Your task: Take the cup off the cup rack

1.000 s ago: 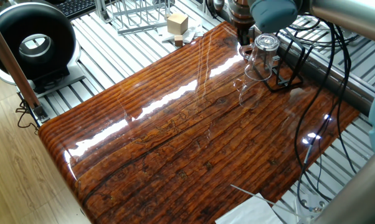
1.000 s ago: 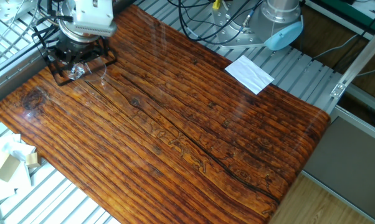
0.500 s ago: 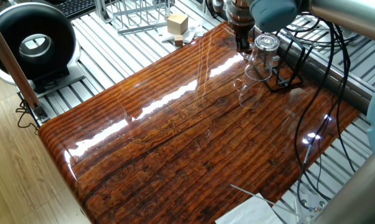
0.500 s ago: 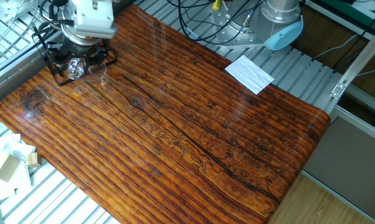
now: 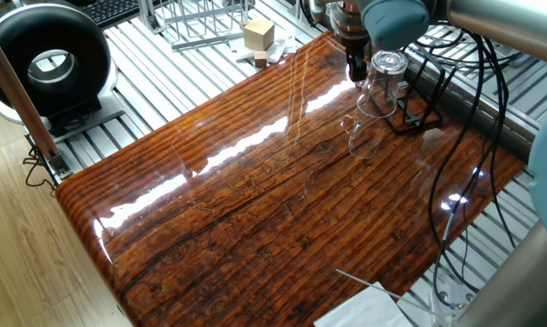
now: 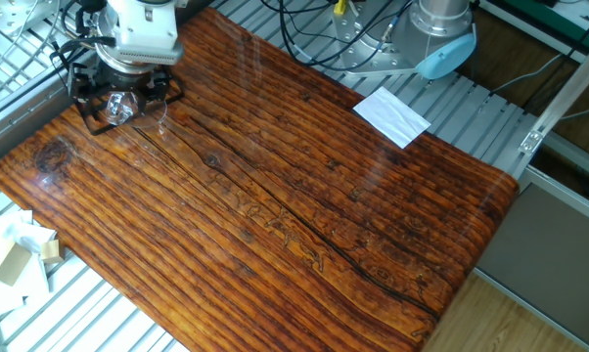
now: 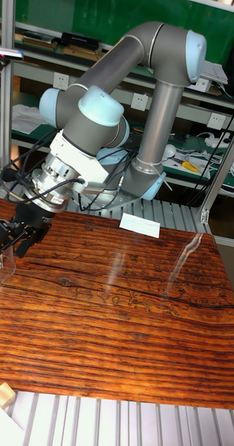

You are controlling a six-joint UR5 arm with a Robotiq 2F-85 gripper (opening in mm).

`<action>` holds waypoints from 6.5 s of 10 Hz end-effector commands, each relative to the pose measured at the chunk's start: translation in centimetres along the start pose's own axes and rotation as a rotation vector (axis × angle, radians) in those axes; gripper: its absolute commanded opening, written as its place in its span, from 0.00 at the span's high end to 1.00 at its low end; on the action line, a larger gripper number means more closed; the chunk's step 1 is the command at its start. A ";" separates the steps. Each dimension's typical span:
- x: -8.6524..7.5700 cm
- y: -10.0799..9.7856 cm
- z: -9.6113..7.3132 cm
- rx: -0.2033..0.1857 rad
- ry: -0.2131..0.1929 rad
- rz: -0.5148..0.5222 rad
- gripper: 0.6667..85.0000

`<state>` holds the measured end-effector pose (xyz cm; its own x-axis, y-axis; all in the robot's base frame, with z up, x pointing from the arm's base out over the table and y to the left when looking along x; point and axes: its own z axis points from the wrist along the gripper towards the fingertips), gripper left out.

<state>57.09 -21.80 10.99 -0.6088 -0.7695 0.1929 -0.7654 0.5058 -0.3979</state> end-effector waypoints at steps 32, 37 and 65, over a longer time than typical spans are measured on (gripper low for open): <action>1.6 0.2 3.0 -0.013 0.002 0.024 0.36; 1.7 0.1 2.9 -0.010 0.008 0.032 0.44; 2.4 0.8 1.9 -0.010 0.081 0.097 0.99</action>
<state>55.55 -24.12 9.26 -0.6877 -0.6892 0.2281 -0.7095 0.5714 -0.4124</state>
